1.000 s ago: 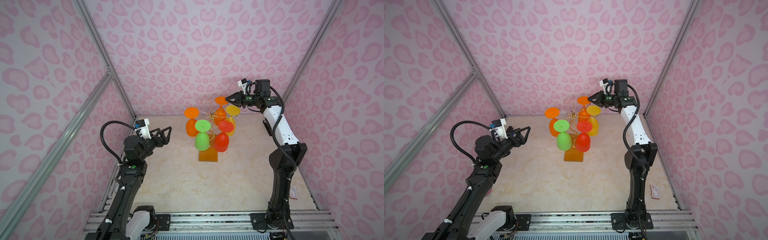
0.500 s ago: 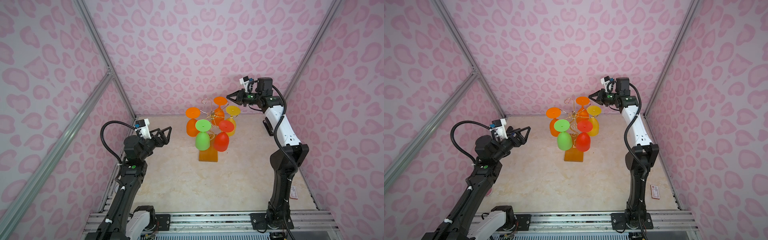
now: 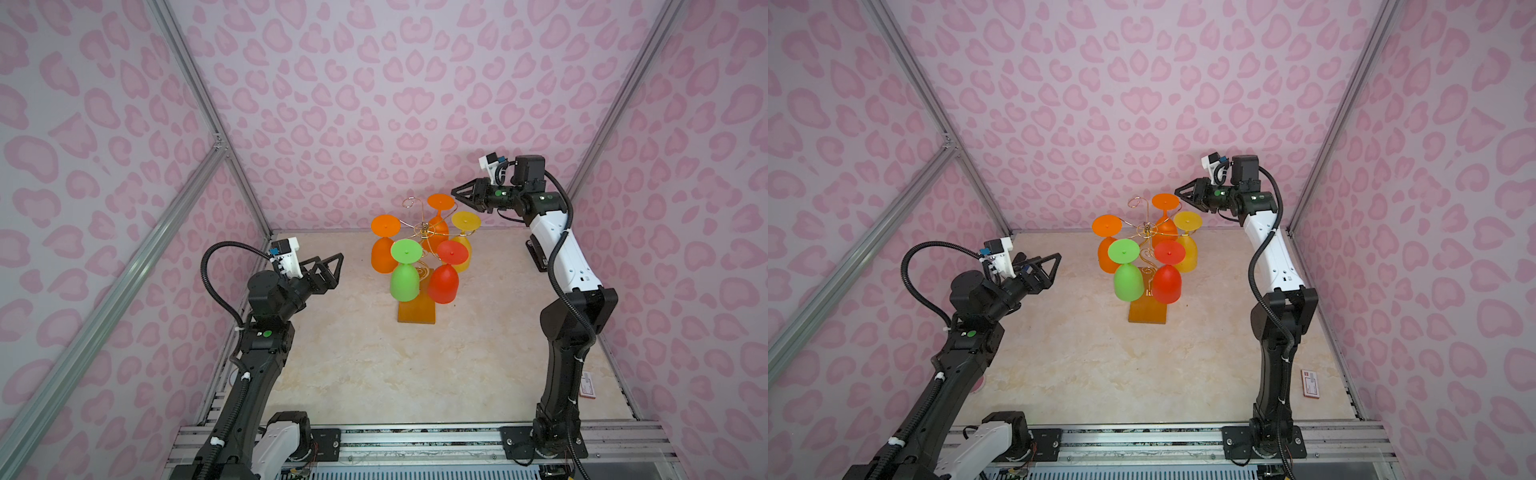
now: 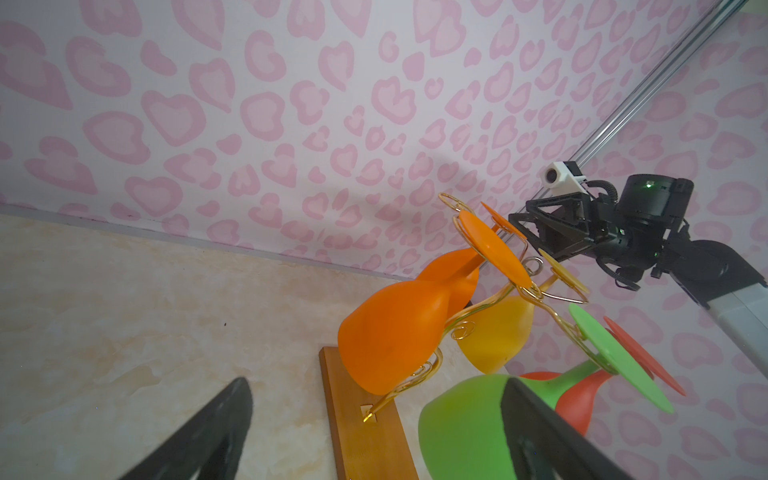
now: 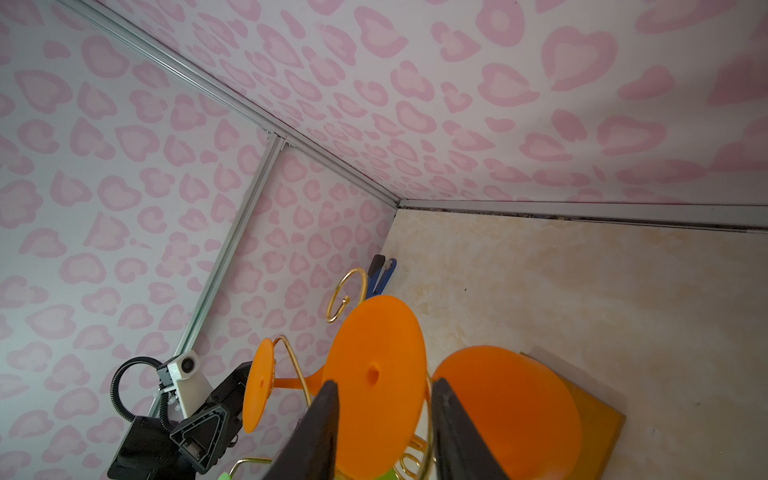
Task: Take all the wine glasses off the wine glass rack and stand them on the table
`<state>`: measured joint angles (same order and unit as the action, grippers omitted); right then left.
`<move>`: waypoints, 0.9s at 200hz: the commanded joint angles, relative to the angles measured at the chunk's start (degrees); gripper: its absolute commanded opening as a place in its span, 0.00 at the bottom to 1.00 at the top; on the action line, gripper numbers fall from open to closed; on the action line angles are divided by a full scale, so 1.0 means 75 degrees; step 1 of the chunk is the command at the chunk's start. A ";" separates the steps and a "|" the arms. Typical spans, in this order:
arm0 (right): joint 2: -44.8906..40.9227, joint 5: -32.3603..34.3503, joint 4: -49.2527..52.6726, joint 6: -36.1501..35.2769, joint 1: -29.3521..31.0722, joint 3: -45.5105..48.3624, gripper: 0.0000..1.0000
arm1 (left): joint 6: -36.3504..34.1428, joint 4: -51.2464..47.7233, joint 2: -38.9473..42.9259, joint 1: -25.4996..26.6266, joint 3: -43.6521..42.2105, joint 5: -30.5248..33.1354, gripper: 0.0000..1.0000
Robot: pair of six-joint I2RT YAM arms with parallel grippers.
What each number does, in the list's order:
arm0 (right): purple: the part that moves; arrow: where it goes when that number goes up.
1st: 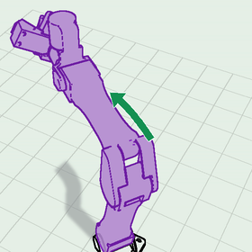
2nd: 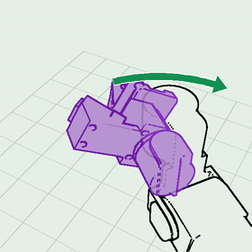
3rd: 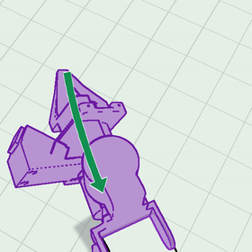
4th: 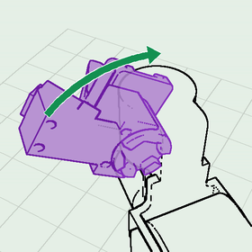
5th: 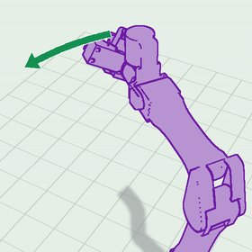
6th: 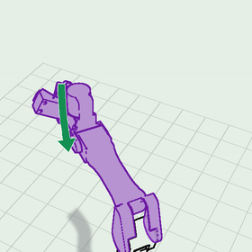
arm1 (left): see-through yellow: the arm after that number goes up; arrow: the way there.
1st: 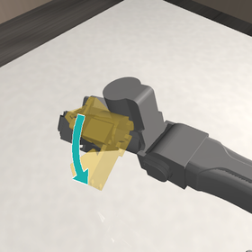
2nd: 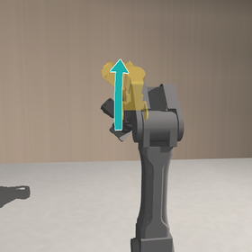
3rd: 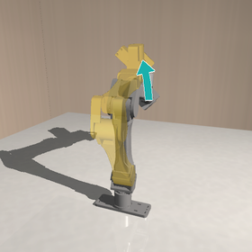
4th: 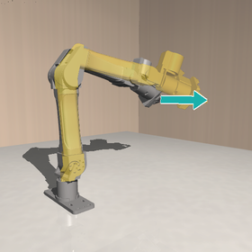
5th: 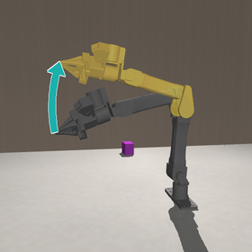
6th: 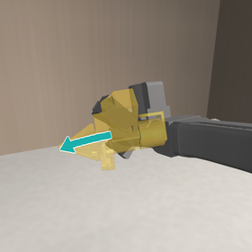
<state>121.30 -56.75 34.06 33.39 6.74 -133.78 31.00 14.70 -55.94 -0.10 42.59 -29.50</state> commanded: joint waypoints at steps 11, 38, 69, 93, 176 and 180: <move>0.0170 0.0061 -0.0154 -0.0092 -0.0003 0.0025 0.40 | -0.0017 0.0044 -0.0082 0.0001 0.0131 -0.0113 0.95; 0.0273 0.0060 -0.0197 -0.0063 0.0000 -0.0077 0.40 | -0.0029 0.0035 -0.0050 -0.0006 0.0123 -0.0110 0.95; 0.0400 -0.0008 -0.0332 0.0048 0.0003 -0.0282 0.40 | -0.0025 0.0024 -0.0030 -0.0002 0.0134 -0.0121 0.95; 0.0640 -0.0134 -0.0288 0.0117 -0.0008 -0.0710 0.40 | -0.0032 0.0021 -0.0029 0.0001 0.0146 -0.0142 0.95; 0.1267 -0.0678 -0.0691 0.0604 0.0003 -0.1394 0.38 | -0.0079 -0.0015 -0.0007 0.0001 0.0122 -0.0149 0.95; 0.1270 -0.0717 -0.0706 0.0619 0.0014 -0.1394 0.38 | -0.0088 -0.0025 -0.0006 0.0000 0.0122 -0.0148 0.95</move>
<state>130.02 -59.59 31.20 36.62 6.68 -143.68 31.00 14.68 -56.38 -0.10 42.85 -30.00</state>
